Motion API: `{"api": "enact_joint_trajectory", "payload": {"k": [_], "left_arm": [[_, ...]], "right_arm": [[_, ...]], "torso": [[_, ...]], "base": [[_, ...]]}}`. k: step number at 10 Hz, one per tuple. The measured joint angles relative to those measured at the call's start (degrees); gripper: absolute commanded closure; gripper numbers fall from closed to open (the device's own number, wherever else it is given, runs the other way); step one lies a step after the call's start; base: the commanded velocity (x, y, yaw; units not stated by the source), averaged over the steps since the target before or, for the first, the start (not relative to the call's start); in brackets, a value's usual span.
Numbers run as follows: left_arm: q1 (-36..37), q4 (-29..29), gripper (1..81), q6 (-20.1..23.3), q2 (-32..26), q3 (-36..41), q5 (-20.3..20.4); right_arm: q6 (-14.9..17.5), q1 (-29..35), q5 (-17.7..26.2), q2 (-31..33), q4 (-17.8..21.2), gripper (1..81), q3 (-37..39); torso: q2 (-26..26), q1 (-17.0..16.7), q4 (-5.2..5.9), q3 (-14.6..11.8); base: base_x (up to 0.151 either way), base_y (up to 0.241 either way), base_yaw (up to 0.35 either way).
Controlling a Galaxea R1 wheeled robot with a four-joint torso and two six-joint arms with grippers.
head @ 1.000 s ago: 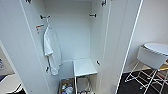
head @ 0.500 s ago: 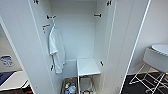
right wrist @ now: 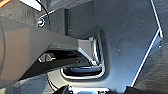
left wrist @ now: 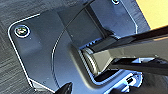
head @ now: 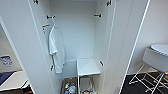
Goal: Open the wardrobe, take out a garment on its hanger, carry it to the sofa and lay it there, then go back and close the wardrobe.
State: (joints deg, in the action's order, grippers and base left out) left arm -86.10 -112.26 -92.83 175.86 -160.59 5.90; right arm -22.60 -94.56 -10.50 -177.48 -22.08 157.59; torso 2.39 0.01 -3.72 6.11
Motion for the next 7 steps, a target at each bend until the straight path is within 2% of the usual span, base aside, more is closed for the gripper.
{"api": "enact_joint_trajectory", "payload": {"k": [4,5,7], "left_arm": [[0.0,0.0,1.0,0.0,0.0,0.0,0.0],[0.0,0.2,1.0,-0.1,-0.2,0.0,0.0],[-0.2,0.3,1.0,-0.1,-0.2,0.0,0.0]], "right_arm": [[0.0,1.1,0.4,0.0,0.0,1.0,0.0],[0.0,2.1,2.0,0.0,0.0,1.0,0.0],[0.0,3.4,5.8,0.0,0.0,1.0,0.0]], "torso": [[0.0,0.0,0.0,0.0],[0.0,0.0,0.0,0.0],[0.0,0.0,0.0,0.0]], "base": [[0.0,0.0,0.0],[0.0,0.0,0.0],[0.086,0.0,0.0]]}}
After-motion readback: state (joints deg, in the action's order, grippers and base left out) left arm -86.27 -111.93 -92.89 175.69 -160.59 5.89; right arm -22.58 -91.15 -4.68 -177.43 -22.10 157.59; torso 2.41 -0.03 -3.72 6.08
